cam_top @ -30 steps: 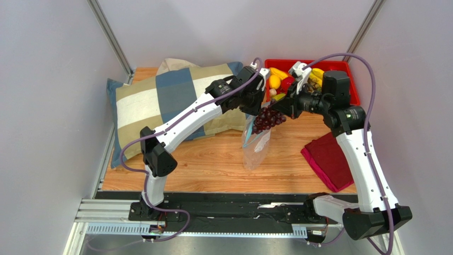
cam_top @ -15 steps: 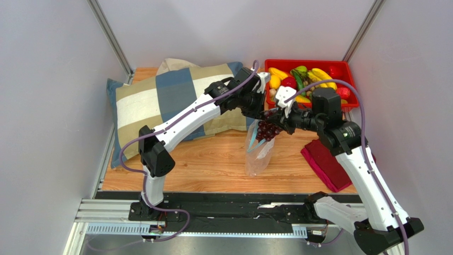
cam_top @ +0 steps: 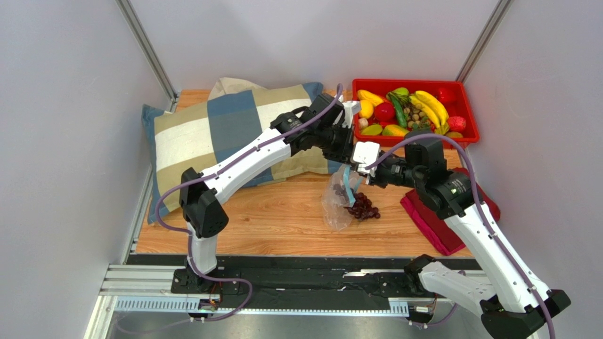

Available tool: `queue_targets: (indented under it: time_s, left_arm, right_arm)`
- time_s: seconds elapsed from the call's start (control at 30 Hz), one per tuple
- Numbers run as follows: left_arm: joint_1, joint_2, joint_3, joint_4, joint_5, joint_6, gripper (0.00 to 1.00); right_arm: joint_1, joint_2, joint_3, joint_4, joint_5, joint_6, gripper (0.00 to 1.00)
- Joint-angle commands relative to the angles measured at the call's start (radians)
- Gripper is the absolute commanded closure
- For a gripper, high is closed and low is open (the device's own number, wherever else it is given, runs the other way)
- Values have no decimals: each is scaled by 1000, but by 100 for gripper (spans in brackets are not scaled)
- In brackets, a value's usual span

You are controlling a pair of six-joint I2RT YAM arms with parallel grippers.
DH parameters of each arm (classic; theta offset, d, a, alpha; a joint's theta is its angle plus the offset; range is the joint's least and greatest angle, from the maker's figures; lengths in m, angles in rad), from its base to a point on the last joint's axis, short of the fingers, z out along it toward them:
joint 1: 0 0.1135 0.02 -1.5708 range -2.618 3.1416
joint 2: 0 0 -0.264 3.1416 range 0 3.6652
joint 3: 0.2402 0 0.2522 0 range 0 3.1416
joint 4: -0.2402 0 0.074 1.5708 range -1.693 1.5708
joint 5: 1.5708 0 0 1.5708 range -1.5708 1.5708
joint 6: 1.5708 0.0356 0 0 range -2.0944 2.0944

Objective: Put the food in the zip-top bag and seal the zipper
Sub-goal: Place the fake fruit in the zipper food storage bag.

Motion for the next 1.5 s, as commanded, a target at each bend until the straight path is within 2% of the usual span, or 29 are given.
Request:
queue_targets:
  time_s: [0.0, 0.07, 0.1, 0.13, 0.2, 0.23, 0.27, 0.37, 0.47, 0.6, 0.77, 1.03, 1.13, 1.23, 1.27, 1.33, 1.37, 1.47]
  left_arm:
    - [12, -76, -20, 51, 2, 8, 100]
    - [35, -80, -43, 60, -15, 16, 100]
    - [46, -83, -80, 72, -12, 13, 100]
    - [61, -83, -92, 82, -6, 11, 100]
    - [70, -76, -112, 91, -6, 19, 100]
    - [73, -71, -114, 91, -3, 19, 100]
    - [80, -66, -116, 91, 0, 25, 100]
    - [89, -60, -134, 112, 2, 33, 100]
    - [93, -57, -157, 131, 11, 33, 100]
    - [101, -50, -160, 125, 12, 36, 100]
    - [110, -53, -171, 128, 11, 28, 100]
    - [118, -56, -194, 140, 11, 11, 100]
    - [129, -56, -209, 148, 34, -16, 100]
    - [141, -62, -225, 161, 67, -52, 100]
    - [147, -66, -234, 168, 77, -59, 100]
    - [150, -77, -243, 181, 103, -84, 100]
    - [153, -91, -251, 186, 109, -92, 100]
    - [158, -124, -257, 192, 143, -115, 100]
  right_arm:
    - [0, 0, 21, 68, 77, 162, 77]
    - [-39, 20, 44, 48, 130, 286, 61]
    - [-69, 23, 50, 17, 123, 352, 43]
    - [-107, 24, 40, 5, 73, 488, 33]
    - [-262, 18, -24, -29, -21, 607, 13]
    - [-319, 14, -50, -44, -150, 672, 12]
    - [-408, 11, -75, -60, -197, 684, 11]
    - [-499, 53, -146, -139, -282, 614, 8]
    - [-511, 142, -147, -221, -284, 515, 8]
    - [-511, 393, -85, -354, -250, 410, 12]
    - [-511, 579, -63, -339, -193, 454, 15]
    - [-513, 774, -107, -241, -330, 581, 14]
    - [-513, 843, -115, -222, -383, 594, 25]
    - [-511, 890, -121, -236, -443, 585, 49]
    - [-513, 894, -123, -250, -460, 568, 73]
    - [-511, 884, -114, -265, -492, 551, 90]
    - [-548, 871, -111, -277, -509, 542, 100]
    - [-585, 795, -100, -308, -552, 516, 100]
